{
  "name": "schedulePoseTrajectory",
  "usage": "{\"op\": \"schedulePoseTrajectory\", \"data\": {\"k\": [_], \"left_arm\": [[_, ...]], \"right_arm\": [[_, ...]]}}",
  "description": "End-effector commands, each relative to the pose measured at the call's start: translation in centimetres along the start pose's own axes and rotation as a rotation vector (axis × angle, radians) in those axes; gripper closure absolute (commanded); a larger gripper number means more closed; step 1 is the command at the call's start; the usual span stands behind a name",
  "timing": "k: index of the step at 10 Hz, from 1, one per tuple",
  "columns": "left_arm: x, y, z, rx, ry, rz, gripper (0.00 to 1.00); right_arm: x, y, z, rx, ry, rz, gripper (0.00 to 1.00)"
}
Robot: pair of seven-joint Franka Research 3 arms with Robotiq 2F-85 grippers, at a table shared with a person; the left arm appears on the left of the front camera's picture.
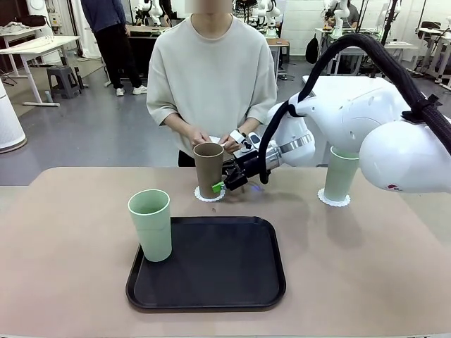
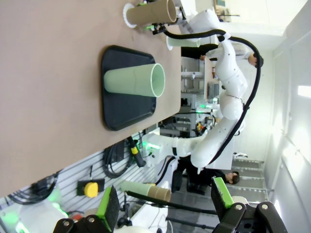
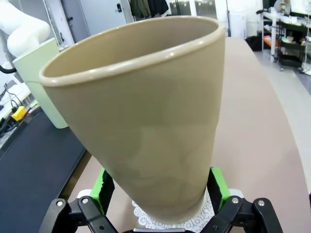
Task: Place coasters on the table and set cups on them.
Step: Take one Reusable plastic cup from the Flat Tray and place it on a coaster set by the human.
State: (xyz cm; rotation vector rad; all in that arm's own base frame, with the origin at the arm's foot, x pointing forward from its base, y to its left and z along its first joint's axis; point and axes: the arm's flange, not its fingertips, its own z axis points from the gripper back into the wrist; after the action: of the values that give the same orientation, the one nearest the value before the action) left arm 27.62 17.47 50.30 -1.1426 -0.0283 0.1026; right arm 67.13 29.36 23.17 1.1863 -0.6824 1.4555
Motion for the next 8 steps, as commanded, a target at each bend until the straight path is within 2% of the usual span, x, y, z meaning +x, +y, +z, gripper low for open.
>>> {"op": "schedulePoseTrajectory", "data": {"k": [1,4,8], "left_arm": [[-0.1,-0.2,0.1,-0.012,-0.006,-0.002,0.0],[-0.1,-0.2,0.1,-0.012,-0.006,-0.002,0.0],[-0.1,-0.2,0.1,-0.012,-0.006,-0.002,0.0]], "right_arm": [[1.3,-0.5,0.7,0.002,0.067,-0.028,0.0],[1.9,-0.3,1.9,-0.022,0.116,-0.038,0.0],[3.0,0.1,5.1,-0.138,0.227,-0.065,0.0]]}}
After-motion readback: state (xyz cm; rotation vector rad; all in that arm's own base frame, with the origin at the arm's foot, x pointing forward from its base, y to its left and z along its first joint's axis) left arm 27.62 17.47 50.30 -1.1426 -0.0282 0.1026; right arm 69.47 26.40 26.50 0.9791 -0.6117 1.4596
